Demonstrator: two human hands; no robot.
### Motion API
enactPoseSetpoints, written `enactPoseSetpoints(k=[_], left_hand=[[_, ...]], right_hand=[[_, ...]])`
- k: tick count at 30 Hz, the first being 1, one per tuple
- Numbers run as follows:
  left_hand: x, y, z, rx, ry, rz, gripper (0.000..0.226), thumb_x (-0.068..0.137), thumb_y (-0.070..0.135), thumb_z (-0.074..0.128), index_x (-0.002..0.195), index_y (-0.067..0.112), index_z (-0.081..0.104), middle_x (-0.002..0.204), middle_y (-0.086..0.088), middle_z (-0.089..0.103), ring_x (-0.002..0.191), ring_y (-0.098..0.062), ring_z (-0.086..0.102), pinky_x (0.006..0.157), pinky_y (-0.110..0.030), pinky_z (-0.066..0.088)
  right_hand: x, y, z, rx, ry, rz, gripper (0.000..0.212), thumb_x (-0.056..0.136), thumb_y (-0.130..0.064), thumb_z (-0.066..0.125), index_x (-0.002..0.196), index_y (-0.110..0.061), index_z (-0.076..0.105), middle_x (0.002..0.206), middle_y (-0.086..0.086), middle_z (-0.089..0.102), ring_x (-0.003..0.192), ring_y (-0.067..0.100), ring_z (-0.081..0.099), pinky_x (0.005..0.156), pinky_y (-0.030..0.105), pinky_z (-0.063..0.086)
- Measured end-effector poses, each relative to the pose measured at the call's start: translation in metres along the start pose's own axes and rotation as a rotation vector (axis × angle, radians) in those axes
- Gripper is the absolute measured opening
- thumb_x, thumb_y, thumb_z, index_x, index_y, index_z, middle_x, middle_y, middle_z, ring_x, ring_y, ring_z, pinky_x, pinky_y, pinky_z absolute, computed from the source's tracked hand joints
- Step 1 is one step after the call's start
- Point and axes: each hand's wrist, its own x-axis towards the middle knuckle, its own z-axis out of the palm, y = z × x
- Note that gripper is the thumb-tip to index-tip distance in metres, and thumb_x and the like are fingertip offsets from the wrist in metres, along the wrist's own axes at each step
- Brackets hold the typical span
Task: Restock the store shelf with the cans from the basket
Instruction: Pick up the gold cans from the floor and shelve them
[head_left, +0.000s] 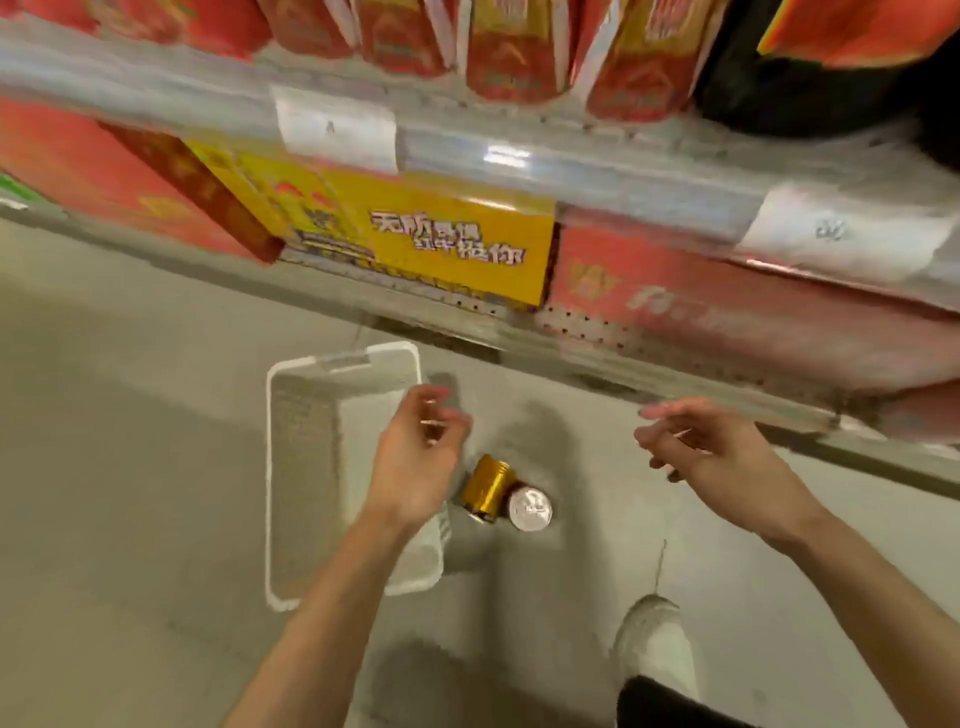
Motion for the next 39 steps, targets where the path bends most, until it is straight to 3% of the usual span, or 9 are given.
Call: enactPoseSetpoints(k=[4, 7, 10, 20, 24, 29, 31, 35, 39], left_hand=[[0.036, -0.053, 0.047, 0.001, -0.052, -0.020, 0.025, 0.095, 0.015, 0.064, 0.116, 0.026, 0.055, 0.104, -0.003, 0.065, 0.083, -0.011, 0.061, 0.075, -0.024, 0.050], [0.056, -0.092, 0.076, 0.044, -0.109, -0.064, 0.032, 0.094, 0.018, 0.066, 0.121, 0.028, 0.053, 0.114, -0.002, 0.060, 0.095, -0.016, 0.062, 0.091, -0.038, 0.053], [0.073, -0.121, 0.093, 0.164, -0.196, -0.120, 0.044, 0.096, 0.017, 0.064, 0.135, 0.023, 0.046, 0.130, -0.004, 0.052, 0.111, -0.019, 0.057, 0.102, -0.039, 0.050], [0.105, -0.165, 0.104, 0.420, -0.325, -0.349, 0.072, 0.084, 0.026, 0.078, 0.144, 0.011, 0.042, 0.137, -0.011, 0.057, 0.120, -0.031, 0.059, 0.103, -0.045, 0.051], [0.105, -0.168, 0.105, 0.463, -0.326, -0.331, 0.065, 0.086, 0.028, 0.076, 0.140, 0.005, 0.050, 0.133, -0.013, 0.060, 0.117, -0.030, 0.061, 0.102, -0.044, 0.052], [0.101, -0.175, 0.109, 0.451, -0.278, -0.298, 0.063, 0.082, 0.031, 0.080, 0.135, 0.007, 0.056, 0.128, -0.011, 0.064, 0.115, -0.028, 0.063, 0.101, -0.043, 0.052], [0.096, -0.177, 0.114, 0.433, -0.248, -0.280, 0.062, 0.079, 0.029, 0.083, 0.131, 0.008, 0.058, 0.124, -0.009, 0.065, 0.113, -0.026, 0.064, 0.100, -0.042, 0.052], [0.080, -0.185, 0.126, 0.500, -0.206, -0.198, 0.083, 0.061, 0.041, 0.091, 0.132, 0.015, 0.058, 0.121, -0.004, 0.065, 0.112, -0.023, 0.062, 0.101, -0.041, 0.051], [0.066, -0.191, 0.134, 0.605, -0.165, -0.143, 0.100, 0.055, 0.049, 0.090, 0.141, 0.016, 0.050, 0.129, -0.007, 0.057, 0.120, -0.028, 0.054, 0.105, -0.041, 0.045]], right_hand=[[0.043, 0.066, 0.040, -0.032, -0.065, -0.026, 0.016, 0.089, -0.036, 0.075, 0.104, -0.036, 0.069, 0.094, -0.004, 0.071, 0.083, 0.015, 0.070, 0.078, 0.034, 0.059], [0.061, 0.107, 0.067, -0.087, -0.109, -0.035, 0.015, 0.091, -0.033, 0.074, 0.103, -0.036, 0.066, 0.096, -0.005, 0.069, 0.079, 0.007, 0.067, 0.071, 0.019, 0.054], [0.069, 0.141, 0.095, -0.076, -0.173, -0.018, 0.022, 0.087, -0.031, 0.079, 0.103, -0.035, 0.064, 0.099, -0.002, 0.068, 0.081, 0.008, 0.066, 0.070, 0.016, 0.052], [0.070, 0.196, 0.157, -0.176, -0.329, -0.158, 0.092, 0.059, -0.056, 0.089, 0.137, -0.043, 0.043, 0.134, -0.021, 0.047, 0.126, -0.003, 0.047, 0.102, 0.012, 0.038], [0.072, 0.204, 0.167, -0.195, -0.275, -0.239, 0.082, 0.068, -0.048, 0.089, 0.137, -0.040, 0.046, 0.135, -0.021, 0.048, 0.126, -0.001, 0.044, 0.094, 0.000, 0.032], [0.074, 0.206, 0.154, -0.133, -0.184, -0.268, 0.073, 0.067, -0.043, 0.090, 0.132, -0.041, 0.054, 0.132, -0.020, 0.059, 0.121, 0.000, 0.056, 0.097, 0.014, 0.045], [0.072, 0.205, 0.139, -0.061, -0.111, -0.242, 0.070, 0.068, -0.033, 0.093, 0.126, -0.043, 0.055, 0.128, -0.017, 0.062, 0.115, -0.005, 0.060, 0.091, 0.007, 0.045], [0.074, 0.212, 0.119, -0.010, -0.012, -0.210, 0.067, 0.071, -0.027, 0.092, 0.128, -0.034, 0.057, 0.127, -0.015, 0.064, 0.114, -0.003, 0.061, 0.094, 0.012, 0.048], [0.073, 0.219, 0.117, -0.036, 0.022, -0.234, 0.068, 0.071, -0.033, 0.092, 0.127, -0.042, 0.054, 0.128, -0.016, 0.062, 0.117, 0.000, 0.060, 0.099, 0.019, 0.049]])
